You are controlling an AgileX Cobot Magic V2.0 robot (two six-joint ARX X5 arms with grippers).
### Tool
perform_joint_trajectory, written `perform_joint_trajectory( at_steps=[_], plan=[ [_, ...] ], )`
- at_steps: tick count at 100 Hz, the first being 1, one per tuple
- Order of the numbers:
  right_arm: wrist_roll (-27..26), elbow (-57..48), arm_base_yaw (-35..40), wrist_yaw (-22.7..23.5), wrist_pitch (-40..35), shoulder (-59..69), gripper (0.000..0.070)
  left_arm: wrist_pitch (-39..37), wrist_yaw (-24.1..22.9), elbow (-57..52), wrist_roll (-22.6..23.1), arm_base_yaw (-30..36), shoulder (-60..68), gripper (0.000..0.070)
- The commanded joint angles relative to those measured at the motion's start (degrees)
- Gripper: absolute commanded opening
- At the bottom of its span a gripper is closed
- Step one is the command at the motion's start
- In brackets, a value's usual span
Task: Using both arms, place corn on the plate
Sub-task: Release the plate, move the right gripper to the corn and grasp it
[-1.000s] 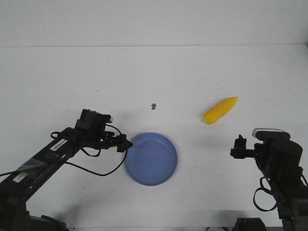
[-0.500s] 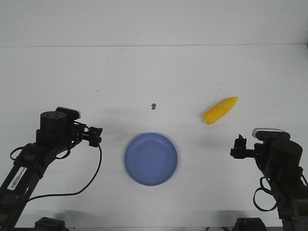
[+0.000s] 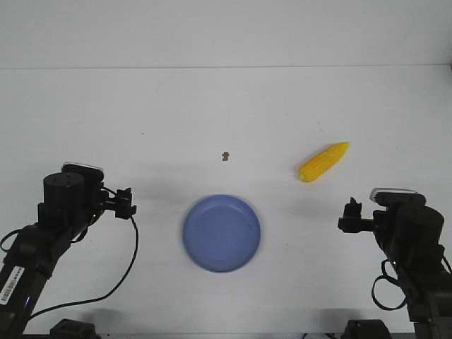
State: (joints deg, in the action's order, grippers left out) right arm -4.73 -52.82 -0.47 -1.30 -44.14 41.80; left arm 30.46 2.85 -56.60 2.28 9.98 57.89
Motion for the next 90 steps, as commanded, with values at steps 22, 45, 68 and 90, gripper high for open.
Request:
perform_joint_trajectory(
  at_steps=[22,45,68,90],
  plan=[
    [-0.90,-0.94,-0.09,0.33,0.83,0.28,0.0564,-0.33,-0.13,-0.90,0.72,0.04,0.48,0.0463],
    [-3.93,-1.01,-0.09,0.42,4.83,4.76,0.0564,-0.31,-0.13,-0.90,0.68,0.04,0.48,0.0463],
    [-9.62,-3.65,-0.17,-0.17,10.93,19.02,0.0564,-0.31,-0.13,-0.90,0.44,0.04,0.48,0.0464],
    [-11.91,-10.14,-0.24,0.00,14.40,35.52,0.0565,-0.33,-0.13,-0.90,0.07,0.04,0.48,0.0463]
  ],
)
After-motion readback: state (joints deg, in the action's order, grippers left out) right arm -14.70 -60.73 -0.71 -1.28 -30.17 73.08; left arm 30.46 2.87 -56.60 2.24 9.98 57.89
